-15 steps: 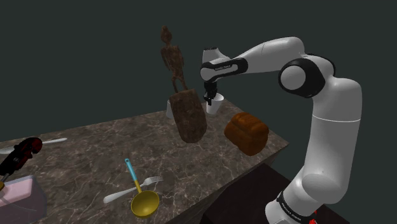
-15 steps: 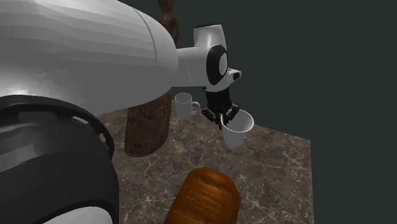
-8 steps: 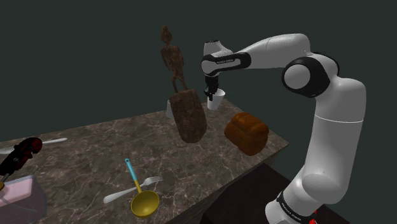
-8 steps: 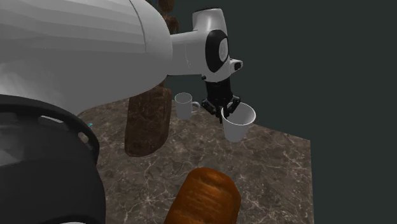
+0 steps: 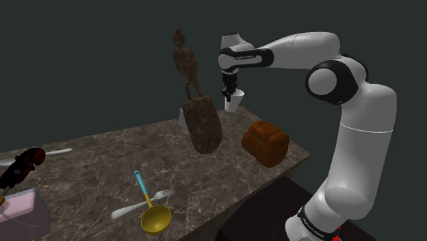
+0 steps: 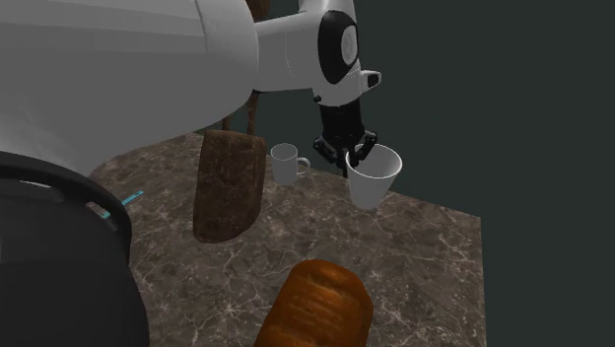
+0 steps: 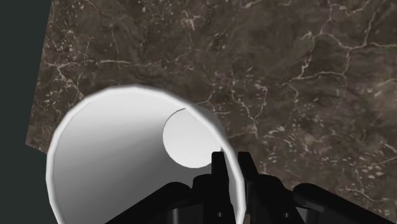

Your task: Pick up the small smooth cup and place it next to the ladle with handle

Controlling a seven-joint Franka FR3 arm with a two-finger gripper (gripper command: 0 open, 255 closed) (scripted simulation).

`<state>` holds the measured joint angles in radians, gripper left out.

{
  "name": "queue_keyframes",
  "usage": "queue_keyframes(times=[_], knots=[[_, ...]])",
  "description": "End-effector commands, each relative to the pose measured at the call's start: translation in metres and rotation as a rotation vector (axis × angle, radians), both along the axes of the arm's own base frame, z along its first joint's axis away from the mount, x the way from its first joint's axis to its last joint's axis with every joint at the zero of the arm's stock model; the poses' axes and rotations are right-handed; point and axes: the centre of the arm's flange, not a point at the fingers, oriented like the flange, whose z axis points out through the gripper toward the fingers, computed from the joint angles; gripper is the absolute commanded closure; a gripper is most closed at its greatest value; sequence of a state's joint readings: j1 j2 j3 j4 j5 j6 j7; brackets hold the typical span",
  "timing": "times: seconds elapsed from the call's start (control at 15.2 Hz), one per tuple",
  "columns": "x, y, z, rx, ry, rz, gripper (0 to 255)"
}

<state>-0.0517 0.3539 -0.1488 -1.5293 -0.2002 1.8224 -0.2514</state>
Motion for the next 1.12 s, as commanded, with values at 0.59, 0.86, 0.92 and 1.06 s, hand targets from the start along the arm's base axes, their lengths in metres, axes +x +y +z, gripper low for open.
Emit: queue_keyframes(times=[0.59,0.86,0.92,1.06], knots=[[0.0,0.0,0.058,0.0,0.0,0.0,255],[0.0,0.0,0.079,0.0,0.0,0.0,255],[0.0,0.0,0.084,0.0,0.0,0.0,255],[0.0,0.0,0.093,0.0,0.0,0.0,255]])
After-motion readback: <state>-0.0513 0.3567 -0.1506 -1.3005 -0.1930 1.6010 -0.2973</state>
